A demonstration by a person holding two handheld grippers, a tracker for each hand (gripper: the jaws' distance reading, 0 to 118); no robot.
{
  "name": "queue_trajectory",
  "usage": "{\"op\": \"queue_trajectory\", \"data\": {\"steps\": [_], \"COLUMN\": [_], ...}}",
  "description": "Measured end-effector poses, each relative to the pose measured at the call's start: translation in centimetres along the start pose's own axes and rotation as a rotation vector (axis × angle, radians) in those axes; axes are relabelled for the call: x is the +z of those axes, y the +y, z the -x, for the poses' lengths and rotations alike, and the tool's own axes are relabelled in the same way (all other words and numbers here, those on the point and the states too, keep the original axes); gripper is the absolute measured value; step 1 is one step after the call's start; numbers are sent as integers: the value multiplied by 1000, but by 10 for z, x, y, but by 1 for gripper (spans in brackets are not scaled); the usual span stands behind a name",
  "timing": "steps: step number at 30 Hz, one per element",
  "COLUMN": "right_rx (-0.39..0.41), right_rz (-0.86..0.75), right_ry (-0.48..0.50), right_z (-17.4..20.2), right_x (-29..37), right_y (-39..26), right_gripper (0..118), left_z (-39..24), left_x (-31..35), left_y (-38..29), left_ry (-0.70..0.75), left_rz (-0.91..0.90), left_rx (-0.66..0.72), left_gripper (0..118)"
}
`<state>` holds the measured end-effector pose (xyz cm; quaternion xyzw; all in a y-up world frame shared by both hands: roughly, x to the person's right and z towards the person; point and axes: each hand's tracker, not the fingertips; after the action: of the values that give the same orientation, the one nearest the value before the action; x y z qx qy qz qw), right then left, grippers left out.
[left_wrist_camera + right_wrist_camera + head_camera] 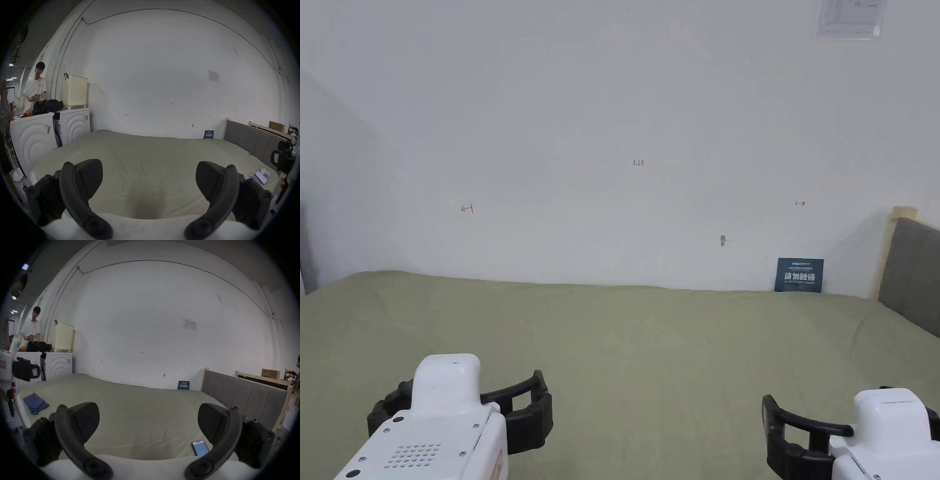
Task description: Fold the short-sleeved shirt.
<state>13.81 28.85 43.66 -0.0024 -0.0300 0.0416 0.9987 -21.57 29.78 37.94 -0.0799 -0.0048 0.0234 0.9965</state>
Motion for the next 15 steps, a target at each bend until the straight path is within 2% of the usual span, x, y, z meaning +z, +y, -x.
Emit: {"op": "queue_trajectory", "data": {"steps": [4,7,12,15], "right_rx": [-41,-35,-13,-29], "right_rz": [13,29,45,55], "right_ry": [0,-48,-55,-59], "right_z": [-1,-2,-2,-5], "right_x": [-4,-6,-9,-10], "right_y": [-2,-4,-12,-12], "right_gripper": [118,118,118,118], "left_z": [-3,-3,-4,-2], "left_x": [1,3,3,3], "left_y": [-1,0,-1,-1], "left_ry": [-7,-18,-20,-27], "left_rz": [-12,-17,-22,-23], "left_rx": [-35,-43,-56,-47], "left_gripper": [118,118,118,118]}}
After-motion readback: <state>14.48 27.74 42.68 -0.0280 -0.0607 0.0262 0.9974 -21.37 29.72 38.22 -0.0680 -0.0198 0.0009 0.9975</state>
